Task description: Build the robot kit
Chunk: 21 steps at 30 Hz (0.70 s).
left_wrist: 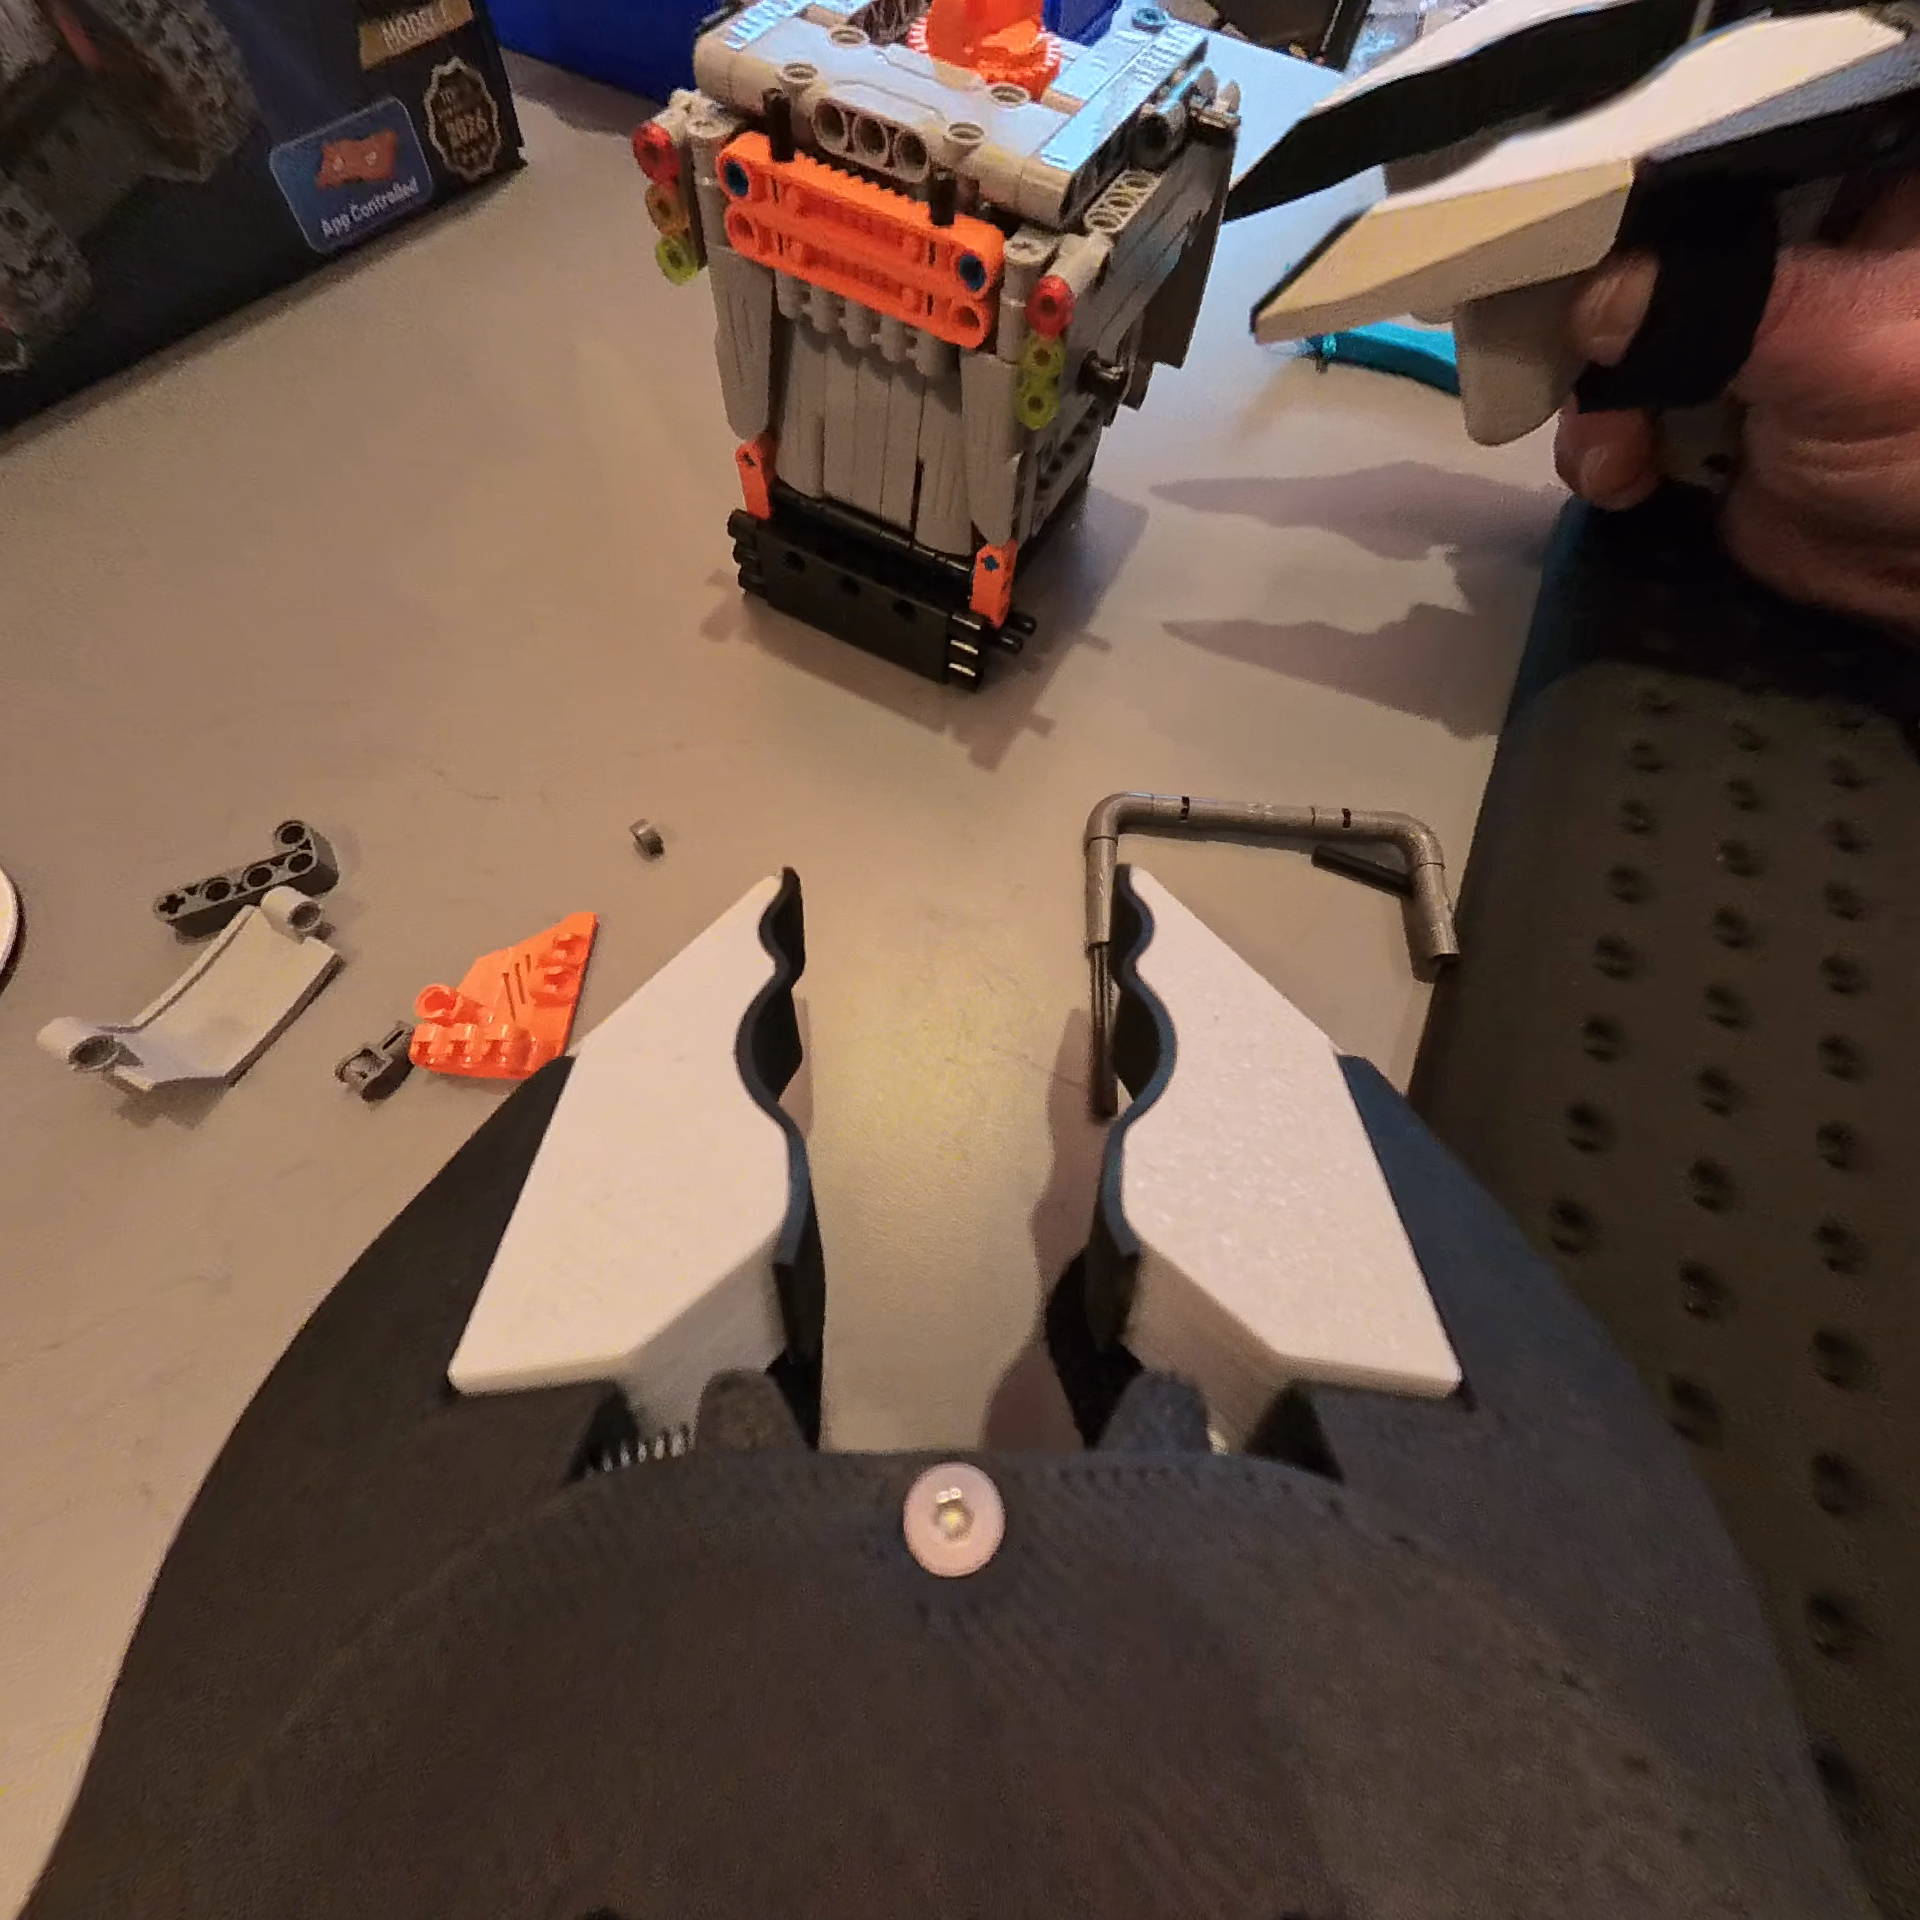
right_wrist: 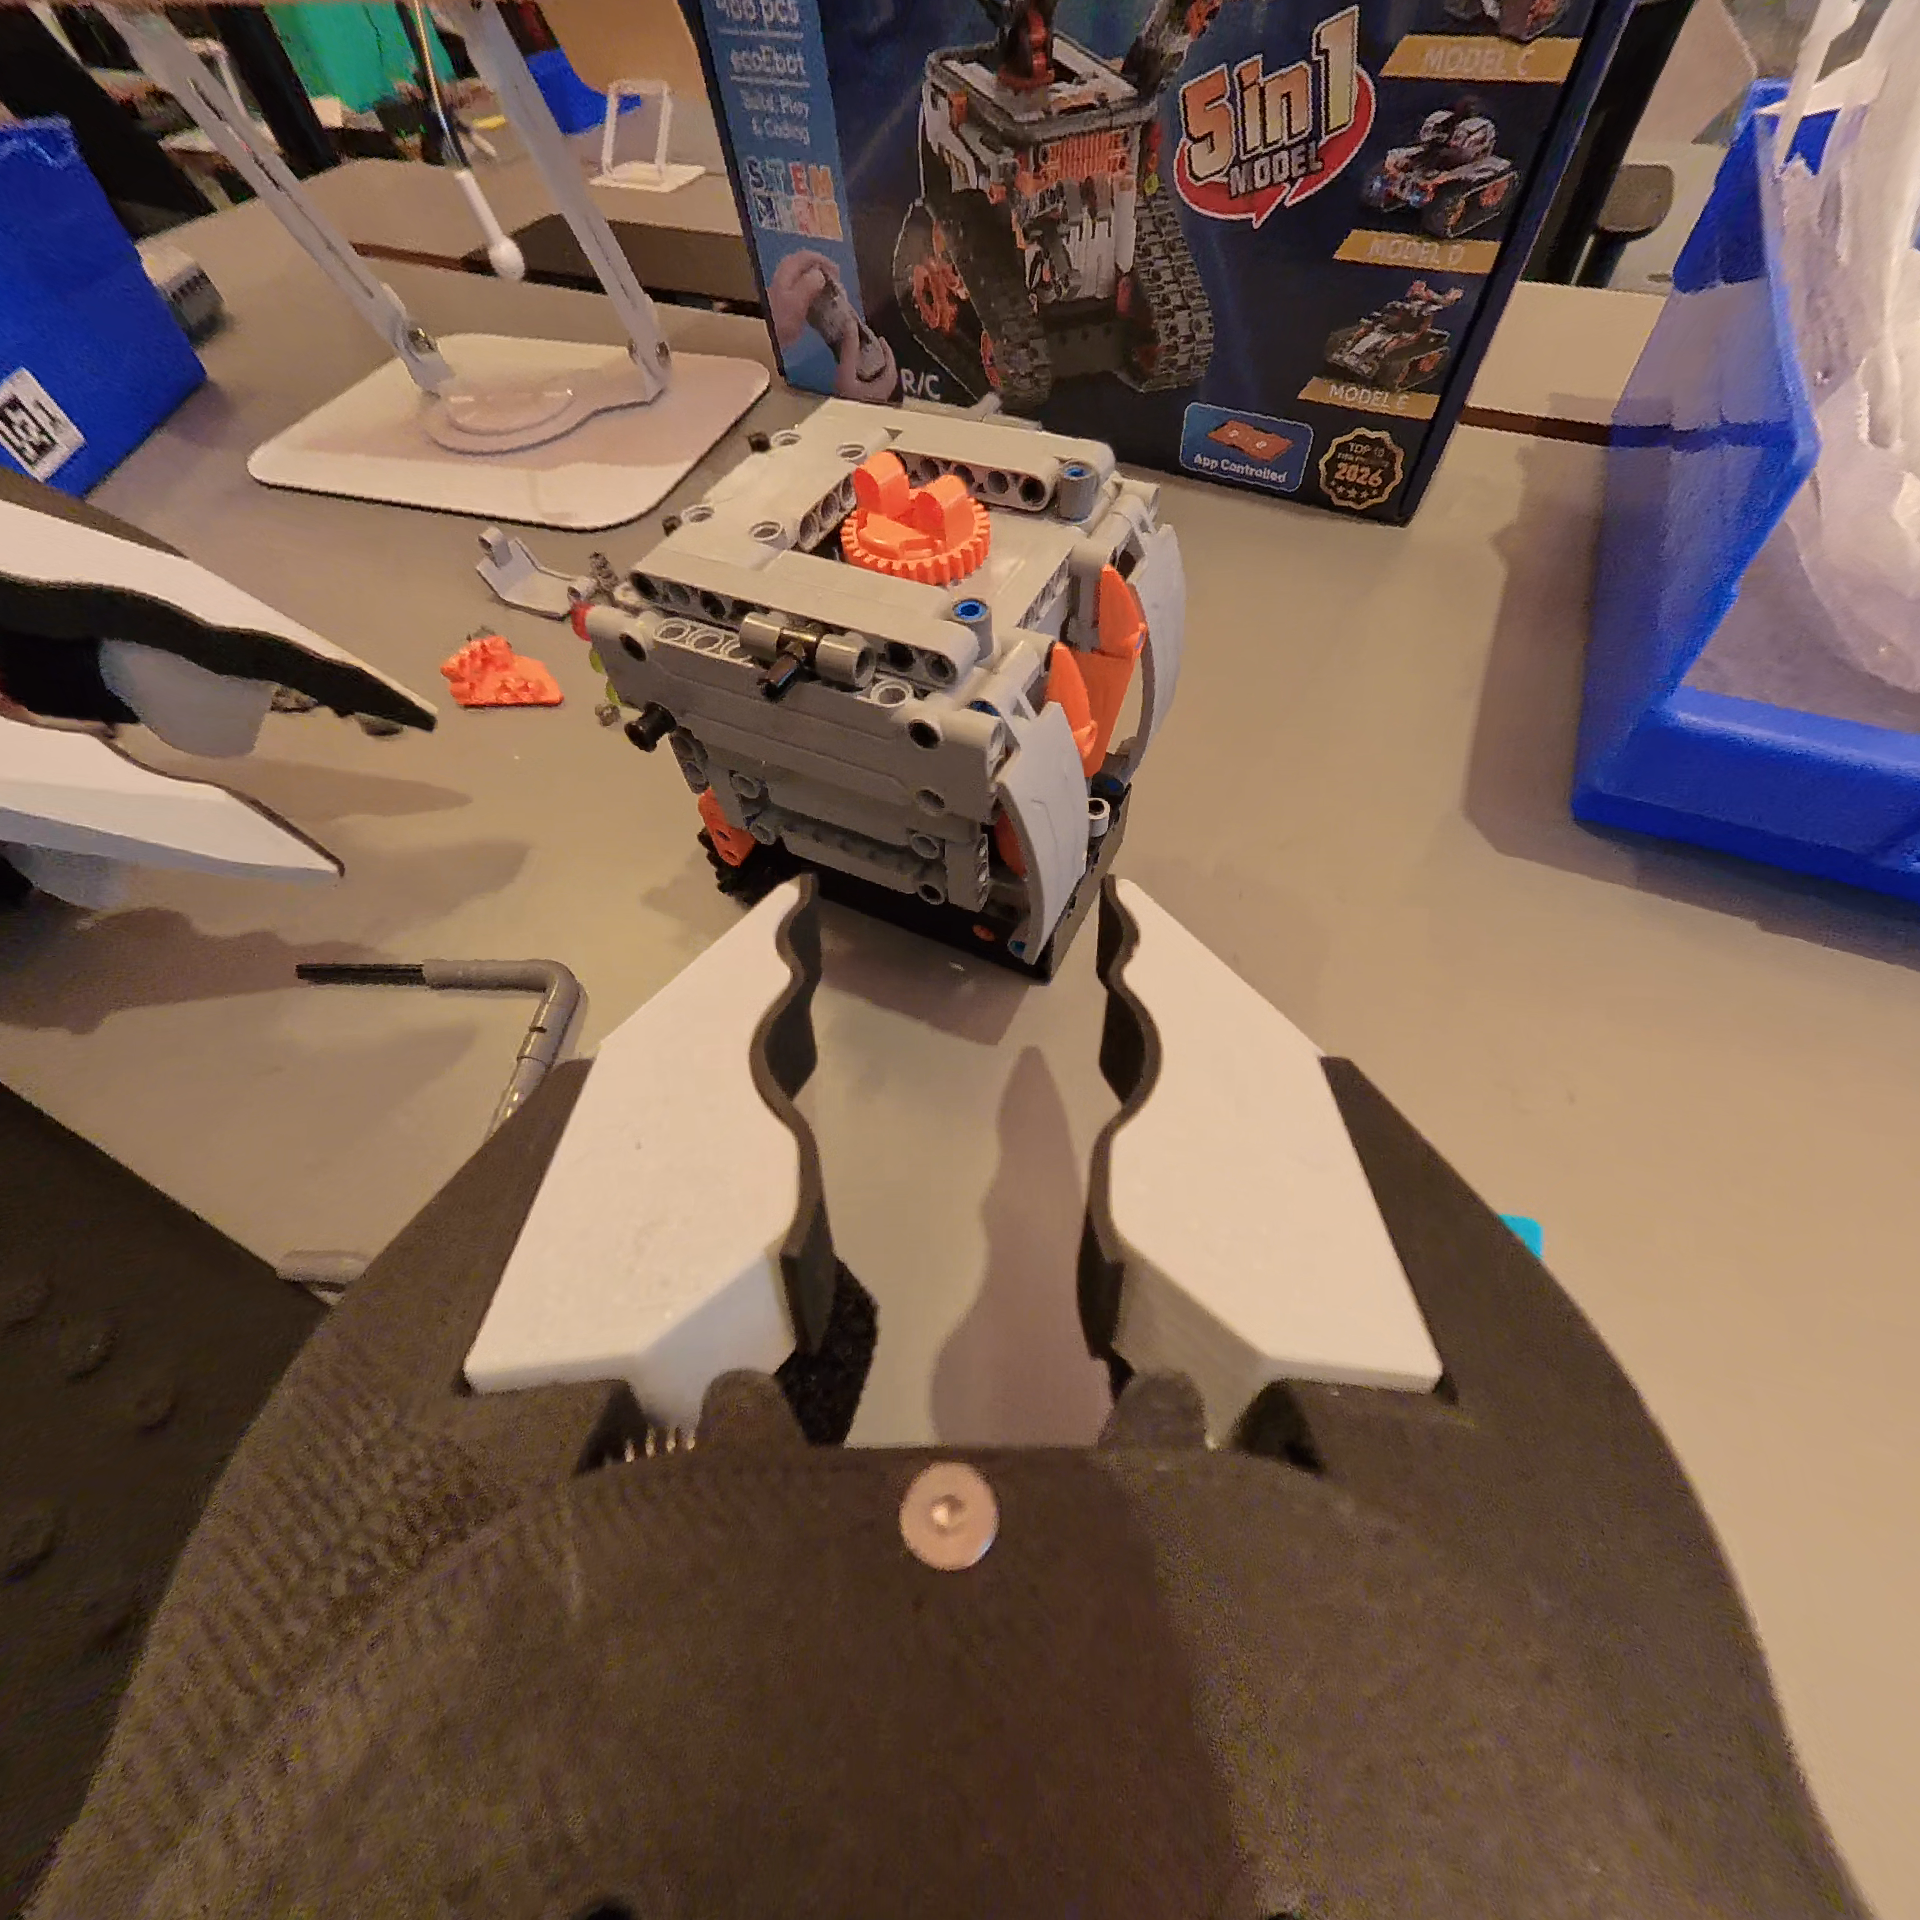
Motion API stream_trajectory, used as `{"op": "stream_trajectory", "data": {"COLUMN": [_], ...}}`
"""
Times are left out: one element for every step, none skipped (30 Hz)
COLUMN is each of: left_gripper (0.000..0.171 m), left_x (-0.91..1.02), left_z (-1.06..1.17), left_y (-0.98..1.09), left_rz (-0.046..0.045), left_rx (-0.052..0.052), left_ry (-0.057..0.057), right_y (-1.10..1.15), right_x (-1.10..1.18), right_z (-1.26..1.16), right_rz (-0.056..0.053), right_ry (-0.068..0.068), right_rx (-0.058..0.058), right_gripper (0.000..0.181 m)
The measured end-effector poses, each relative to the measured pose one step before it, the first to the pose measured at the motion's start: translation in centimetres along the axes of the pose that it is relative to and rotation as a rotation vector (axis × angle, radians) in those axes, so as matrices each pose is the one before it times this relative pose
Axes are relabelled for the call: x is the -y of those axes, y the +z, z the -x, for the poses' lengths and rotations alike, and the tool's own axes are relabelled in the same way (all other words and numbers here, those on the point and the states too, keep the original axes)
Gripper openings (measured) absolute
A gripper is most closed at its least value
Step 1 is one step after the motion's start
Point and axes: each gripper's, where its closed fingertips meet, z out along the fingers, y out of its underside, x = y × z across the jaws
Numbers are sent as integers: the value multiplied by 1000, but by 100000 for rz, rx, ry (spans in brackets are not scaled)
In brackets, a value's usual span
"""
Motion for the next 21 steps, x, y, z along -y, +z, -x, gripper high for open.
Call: {"op": "stream_trajectory", "data": {"left_gripper": [58, 57, 57, 56, 55, 53, 52, 51, 50, 49, 49, 49, 49, 49, 49, 49, 49, 49, 49, 48, 48], "left_x": [-27, -23, -9, 16, 57, 15, -36, 11, 31, -52, -77, -9, 14, -5, -61, -35, -7, 5, -39, -68, -63], "left_z": [49, -24, -56, -6, -40, -96, 6, 23, 26, 1, 41, 203, 312, 205, 26, -34, -62, -111, -108, -99, -58], "left_y": [34, 49, 33, 8, -9, 12, 11, -8, 8, 61, 58, -49, -128, -77, 18, 68, 52, 34, 34, 64, 66], "left_rz": [-69, -46, -6, -112, -301, -233, 175, -59, -240, 208, 315, -45, -397, -310, 22, 192, 65, 56, 230, 398, 467], "left_rx": [-400, -690, -628, -102, -227, -521, 54, 167, -53, -570, -555, 414, 1174, 370, -686, -795, -530, -533, -406, -449, -423], "left_ry": [-927, -628, -223, 116, 115, 40, 196, 261, 94, -482, -926, -974, -1143, -1344, -1404, -800, -10, 248, 296, 194, 30], "right_y": [62, 31, -5, -5, 5, 10, 20, -1, -114, -254, -295, -310, -271, -123, 104, 286, 406, 542, 660, 703, 668], "right_x": [-105, -22, 16, 6, -37, -22, -20, 13, 159, 311, 300, 211, 135, -117, -509, -680, -643, -739, -854, -761, -502], "right_z": [48, 28, 15, -18, -27, 3, 53, 66, 87, 181, 356, 590, 897, 1249, 1364, 1379, 1477, 1415, 968, 599, 396], "right_rz": [711, 266, -103, 18, 165, 154, 173, -37, -868, -1722, -1092, 508, 1362, 2733, 4967, 5599, 4951, 5454, 6145, 5427, 3898], "right_ry": [-880, -681, -519, -147, 121, 127, -62, -329, -897, -1865, -1751, -268, 333, 197, 805, 1198, 915, 631, 187, -333, -304], "right_rx": [-514, -389, -309, -216, -57, 182, 438, 317, -98, -376, 140, 1106, 2431, 4263, 4942, 4884, 5427, 5118, 2540, 529, -362], "right_gripper": [51, 51, 49, 49, 48, 46, 40, 37, 34, 32, 29, 29, 29, 26, 27, 29, 28, 29, 30, 30, 30]}}
